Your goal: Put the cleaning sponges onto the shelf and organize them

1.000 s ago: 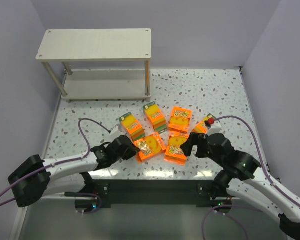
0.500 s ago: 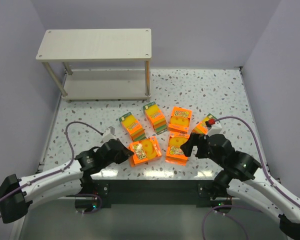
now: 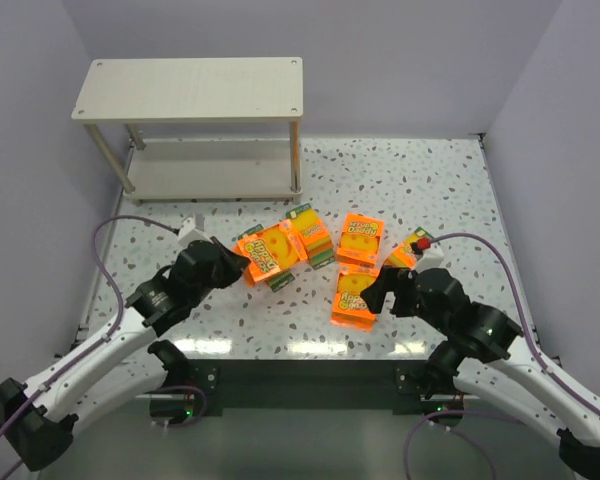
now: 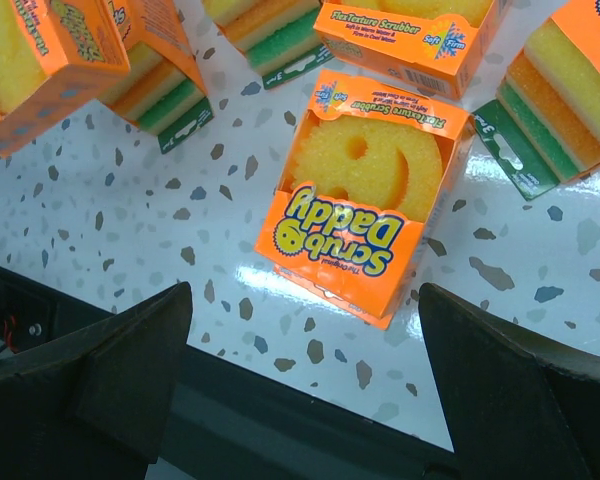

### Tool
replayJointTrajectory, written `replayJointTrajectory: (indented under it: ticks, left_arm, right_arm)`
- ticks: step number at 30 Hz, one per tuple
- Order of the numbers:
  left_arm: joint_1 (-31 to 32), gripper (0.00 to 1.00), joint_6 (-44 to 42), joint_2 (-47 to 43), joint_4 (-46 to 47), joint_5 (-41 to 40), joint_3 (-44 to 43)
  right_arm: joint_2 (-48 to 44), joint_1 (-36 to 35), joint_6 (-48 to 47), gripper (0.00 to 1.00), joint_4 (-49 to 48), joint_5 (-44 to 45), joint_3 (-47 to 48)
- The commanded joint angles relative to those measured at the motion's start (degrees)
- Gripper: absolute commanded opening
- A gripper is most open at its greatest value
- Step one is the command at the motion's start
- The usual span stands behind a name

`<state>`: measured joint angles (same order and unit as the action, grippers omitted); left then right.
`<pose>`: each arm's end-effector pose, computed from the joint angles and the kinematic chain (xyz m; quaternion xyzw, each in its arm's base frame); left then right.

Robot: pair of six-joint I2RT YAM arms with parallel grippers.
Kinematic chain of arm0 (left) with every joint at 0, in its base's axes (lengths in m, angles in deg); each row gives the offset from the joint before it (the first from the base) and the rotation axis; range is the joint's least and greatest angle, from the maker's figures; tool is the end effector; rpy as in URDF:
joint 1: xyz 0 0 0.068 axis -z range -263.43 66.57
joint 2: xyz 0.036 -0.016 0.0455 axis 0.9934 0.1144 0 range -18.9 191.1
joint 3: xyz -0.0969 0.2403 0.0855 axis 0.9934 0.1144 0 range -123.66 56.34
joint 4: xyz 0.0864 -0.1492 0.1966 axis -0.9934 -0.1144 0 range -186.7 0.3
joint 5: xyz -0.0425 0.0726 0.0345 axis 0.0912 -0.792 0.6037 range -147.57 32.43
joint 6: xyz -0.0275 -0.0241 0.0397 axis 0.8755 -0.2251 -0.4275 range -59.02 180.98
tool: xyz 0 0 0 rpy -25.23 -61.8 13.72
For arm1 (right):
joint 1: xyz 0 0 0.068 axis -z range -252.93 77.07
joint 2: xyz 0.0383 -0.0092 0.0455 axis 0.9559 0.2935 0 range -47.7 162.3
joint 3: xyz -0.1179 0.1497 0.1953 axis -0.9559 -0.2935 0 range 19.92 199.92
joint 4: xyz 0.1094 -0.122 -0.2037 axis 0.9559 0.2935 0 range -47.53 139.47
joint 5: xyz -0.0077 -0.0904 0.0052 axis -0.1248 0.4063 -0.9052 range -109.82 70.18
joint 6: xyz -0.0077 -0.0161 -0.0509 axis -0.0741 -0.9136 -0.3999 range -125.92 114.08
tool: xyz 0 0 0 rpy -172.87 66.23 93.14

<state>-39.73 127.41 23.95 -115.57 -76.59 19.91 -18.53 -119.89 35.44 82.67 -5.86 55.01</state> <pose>0.1292 -0.1074 0.2677 -0.2484 0.8311 -0.3073 0.3912 0.0859 0.0794 0.2660 0.0138 0.8793 0.2460 0.4075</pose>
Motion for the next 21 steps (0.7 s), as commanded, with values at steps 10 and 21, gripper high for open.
replayJointTrajectory:
  ticks: [10,21]
  left_arm:
    - [-43.7,0.00,-12.3,8.6,21.6,18.1,-0.7]
    - [-55.8,0.00,4.1,24.8,46.0,18.0,3.8]
  right_arm:
    - [-3.2,-0.1,0.0,0.99,-1.1,0.5,-2.0]
    - [-2.5,0.0,-0.8,0.99,-3.2,-1.3,-3.1]
